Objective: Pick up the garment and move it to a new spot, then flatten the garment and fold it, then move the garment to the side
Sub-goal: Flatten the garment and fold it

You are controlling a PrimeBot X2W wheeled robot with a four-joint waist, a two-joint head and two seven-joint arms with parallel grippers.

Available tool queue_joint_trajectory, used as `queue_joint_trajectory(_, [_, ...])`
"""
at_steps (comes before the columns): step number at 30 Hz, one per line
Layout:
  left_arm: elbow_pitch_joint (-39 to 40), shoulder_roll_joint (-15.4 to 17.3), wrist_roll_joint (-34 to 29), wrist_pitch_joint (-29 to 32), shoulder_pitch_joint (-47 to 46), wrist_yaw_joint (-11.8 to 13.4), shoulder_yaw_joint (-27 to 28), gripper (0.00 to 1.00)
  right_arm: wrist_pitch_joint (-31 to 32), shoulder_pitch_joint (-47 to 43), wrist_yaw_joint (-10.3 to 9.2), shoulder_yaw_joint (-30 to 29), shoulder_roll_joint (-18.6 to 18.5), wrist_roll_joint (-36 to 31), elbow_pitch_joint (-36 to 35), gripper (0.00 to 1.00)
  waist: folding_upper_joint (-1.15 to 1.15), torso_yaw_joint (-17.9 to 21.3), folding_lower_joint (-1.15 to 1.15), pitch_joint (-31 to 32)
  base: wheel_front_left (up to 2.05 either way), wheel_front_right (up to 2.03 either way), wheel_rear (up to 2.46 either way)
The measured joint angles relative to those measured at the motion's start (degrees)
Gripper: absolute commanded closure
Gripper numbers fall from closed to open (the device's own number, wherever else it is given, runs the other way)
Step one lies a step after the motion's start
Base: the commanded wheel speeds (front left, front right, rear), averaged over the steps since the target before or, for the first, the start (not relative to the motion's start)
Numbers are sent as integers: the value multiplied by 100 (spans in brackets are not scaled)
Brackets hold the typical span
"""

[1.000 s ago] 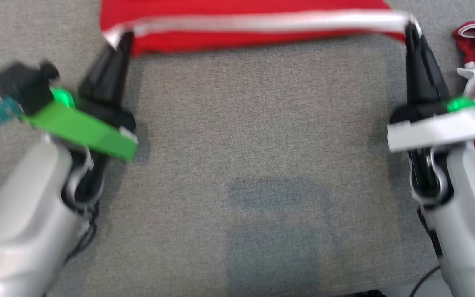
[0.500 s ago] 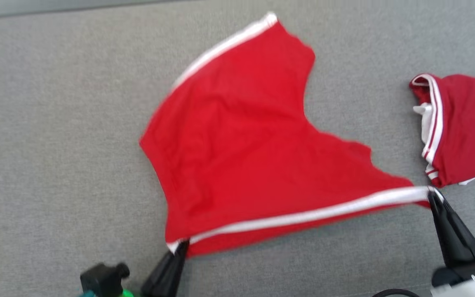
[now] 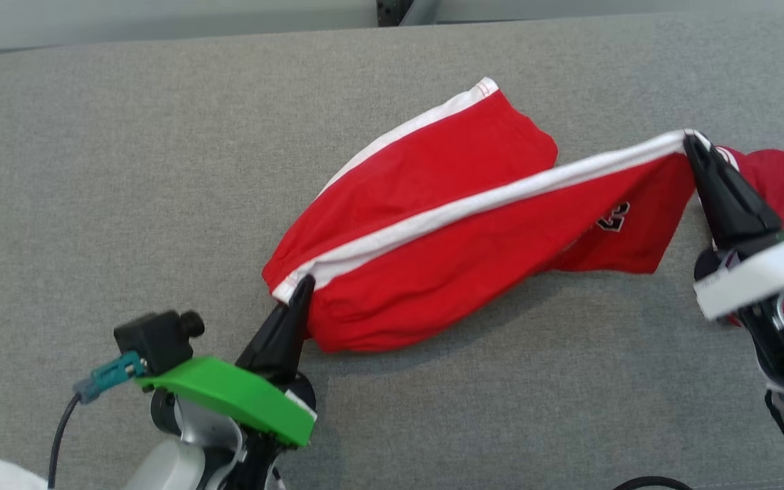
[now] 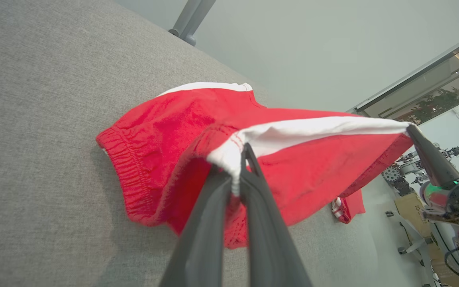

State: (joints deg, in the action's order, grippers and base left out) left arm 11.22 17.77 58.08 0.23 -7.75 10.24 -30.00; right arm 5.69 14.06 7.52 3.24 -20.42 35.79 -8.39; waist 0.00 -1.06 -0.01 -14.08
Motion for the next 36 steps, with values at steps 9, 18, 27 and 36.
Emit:
queue_joint_trajectory(9, [-1383, -758, 177, 583, -1656, 215, -100, 100, 449, 2264, -3, 623, -149, 121, 2013, 100, 0, -279, 0, -756, 0, 0, 0])
queue_joint_trajectory(18, [-2437, -1057, 132, 444, -2220, 27, -111, 100, 356, 3408, -3, 1440, -172, 107, 3672, 100, 0, -1110, 1, -1226, 0, 0, 0])
queue_joint_trajectory(27, [-2666, -1225, 174, 311, -2539, -201, -136, 100, 222, 4117, -3, 1762, -403, 152, 4385, 100, 0, -1498, 1, -1472, 0, 0, 0])
queue_joint_trajectory(36, [-2908, -1263, 178, 272, -2731, -260, -152, 100, 192, 4411, -3, 2108, -448, 82, 4796, 35, 0, -1443, 1, -1476, 0, 0, 0])
